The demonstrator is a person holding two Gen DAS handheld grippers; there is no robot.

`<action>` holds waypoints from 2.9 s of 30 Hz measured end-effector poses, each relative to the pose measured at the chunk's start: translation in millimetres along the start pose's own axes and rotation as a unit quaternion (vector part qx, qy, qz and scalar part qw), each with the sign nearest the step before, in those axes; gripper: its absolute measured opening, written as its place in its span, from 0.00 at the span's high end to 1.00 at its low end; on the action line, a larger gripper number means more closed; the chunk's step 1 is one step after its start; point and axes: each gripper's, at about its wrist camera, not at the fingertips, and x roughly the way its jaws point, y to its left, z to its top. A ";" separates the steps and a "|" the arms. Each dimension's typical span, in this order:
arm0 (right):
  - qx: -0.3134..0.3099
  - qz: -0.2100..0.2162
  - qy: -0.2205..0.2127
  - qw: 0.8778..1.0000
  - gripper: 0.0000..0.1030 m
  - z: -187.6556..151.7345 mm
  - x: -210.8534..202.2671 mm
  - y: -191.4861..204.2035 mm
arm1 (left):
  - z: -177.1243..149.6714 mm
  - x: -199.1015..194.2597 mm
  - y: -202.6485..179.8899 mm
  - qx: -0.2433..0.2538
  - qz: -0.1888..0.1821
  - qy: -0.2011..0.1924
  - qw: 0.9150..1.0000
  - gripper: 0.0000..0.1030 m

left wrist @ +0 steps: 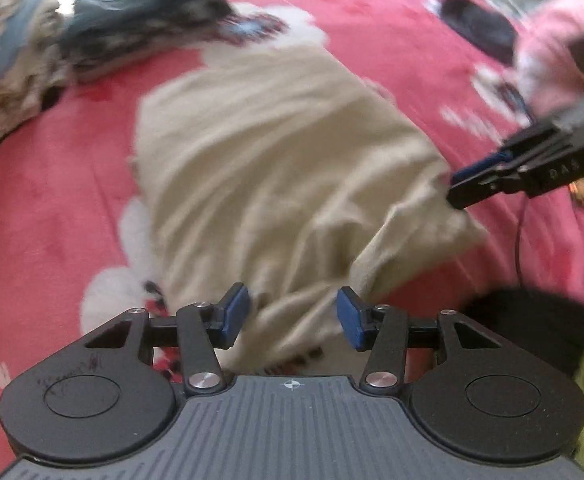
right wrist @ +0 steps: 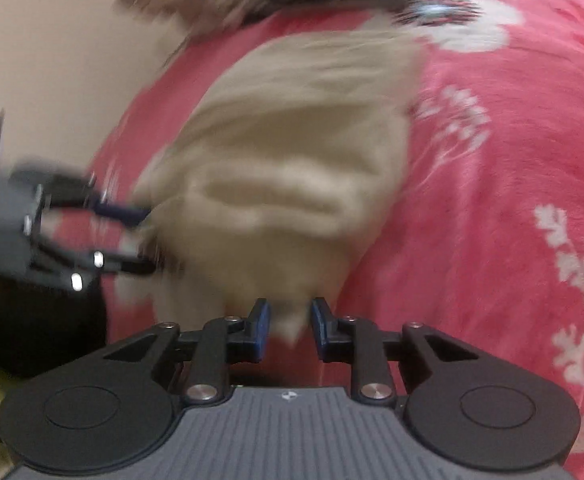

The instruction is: Fold clothes

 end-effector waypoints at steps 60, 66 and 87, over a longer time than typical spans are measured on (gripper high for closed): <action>0.344 0.125 -0.127 0.922 0.76 -2.4 7.1 -119.0 | 220.9 112.4 35.4 0.024 -0.113 -0.008 0.993 0.83; 0.378 0.141 -0.116 0.908 0.55 8.2 26.8 -121.2 | 228.4 101.6 41.7 -0.025 -0.101 -0.028 0.994 0.65; 0.365 0.217 -0.063 0.903 0.10 61.4 97.5 -90.7 | -18.4 12.6 138.5 -0.358 -0.026 -0.051 0.932 0.50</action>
